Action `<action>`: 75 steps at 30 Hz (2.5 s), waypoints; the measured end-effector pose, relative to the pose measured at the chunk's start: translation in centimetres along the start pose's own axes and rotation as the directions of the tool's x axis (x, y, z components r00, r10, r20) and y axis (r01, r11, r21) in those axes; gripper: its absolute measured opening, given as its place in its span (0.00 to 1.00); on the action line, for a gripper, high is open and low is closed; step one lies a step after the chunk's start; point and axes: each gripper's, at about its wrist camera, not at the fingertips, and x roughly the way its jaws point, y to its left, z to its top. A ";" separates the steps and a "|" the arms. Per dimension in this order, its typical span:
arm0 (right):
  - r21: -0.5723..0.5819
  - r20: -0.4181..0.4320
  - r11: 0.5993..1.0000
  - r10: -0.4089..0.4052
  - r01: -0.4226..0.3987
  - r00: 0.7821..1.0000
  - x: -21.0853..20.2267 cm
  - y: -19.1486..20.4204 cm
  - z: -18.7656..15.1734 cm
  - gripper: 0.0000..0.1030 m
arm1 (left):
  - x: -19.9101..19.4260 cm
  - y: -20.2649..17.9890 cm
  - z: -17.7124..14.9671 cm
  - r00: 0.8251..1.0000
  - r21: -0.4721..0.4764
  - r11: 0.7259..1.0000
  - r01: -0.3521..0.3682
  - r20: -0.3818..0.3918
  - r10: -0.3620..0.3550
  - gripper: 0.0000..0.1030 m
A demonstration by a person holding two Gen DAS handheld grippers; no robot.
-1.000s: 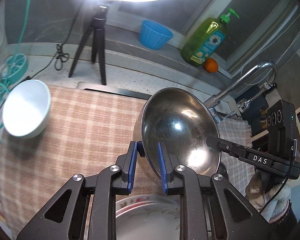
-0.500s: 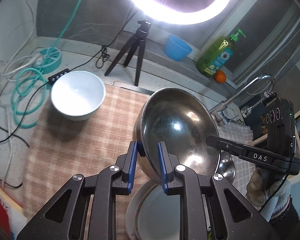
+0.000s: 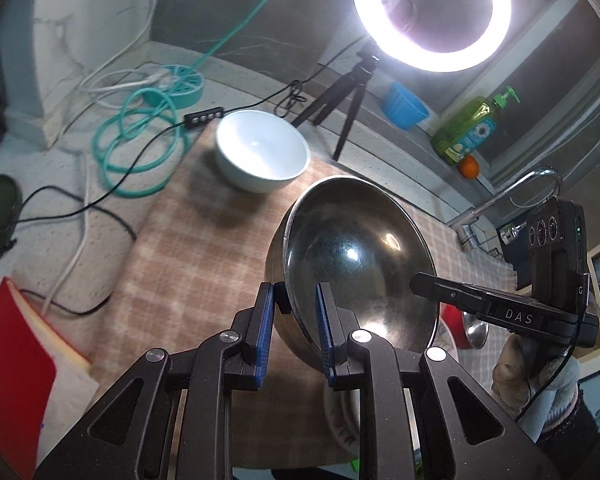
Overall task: Organize plates and bowls
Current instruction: 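Carry the steel bowl toward the white bowl and lower it onto the cloth, then open both grippers to release the steel bowl, then move both grippers to the teal-rimmed white bowl and close on its rim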
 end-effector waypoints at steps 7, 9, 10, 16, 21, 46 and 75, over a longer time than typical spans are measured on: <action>-0.038 -0.067 0.999 0.009 -0.011 0.998 2.7 2.2 -1.3 0.15 | -0.7 3.0 -2.1 1.000 -0.060 0.998 -0.024 -0.015 0.023 0.18; -0.042 -0.085 0.999 0.009 -0.013 0.996 3.4 2.5 -1.7 0.15 | -0.7 3.7 -2.6 0.999 -0.071 0.997 -0.027 -0.023 0.025 0.18; -0.043 -0.094 0.999 0.011 -0.015 0.995 3.7 2.5 -1.9 0.15 | -0.7 4.0 -2.8 0.999 -0.078 0.997 -0.029 -0.027 0.027 0.18; -0.052 -0.131 0.998 0.015 -0.021 0.991 5.0 3.0 -2.8 0.16 | -0.4 5.4 -4.0 0.998 -0.104 0.994 -0.042 -0.054 0.036 0.18; -0.054 -0.151 0.998 0.015 -0.023 0.988 5.8 3.3 -3.3 0.16 | -0.3 5.9 -4.5 0.997 -0.104 0.993 -0.053 -0.068 0.046 0.18; -0.144 -0.027 0.990 -0.016 0.012 1.000 3.0 5.1 -2.1 0.81 | -1.6 6.7 -3.6 0.995 -0.094 0.991 -0.097 -0.046 0.093 0.63; 0.166 0.149 0.979 0.090 -0.115 0.985 3.0 -0.4 7.9 0.81 | 3.0 5.9 9.4 0.999 -0.039 0.998 -0.047 0.022 0.048 0.63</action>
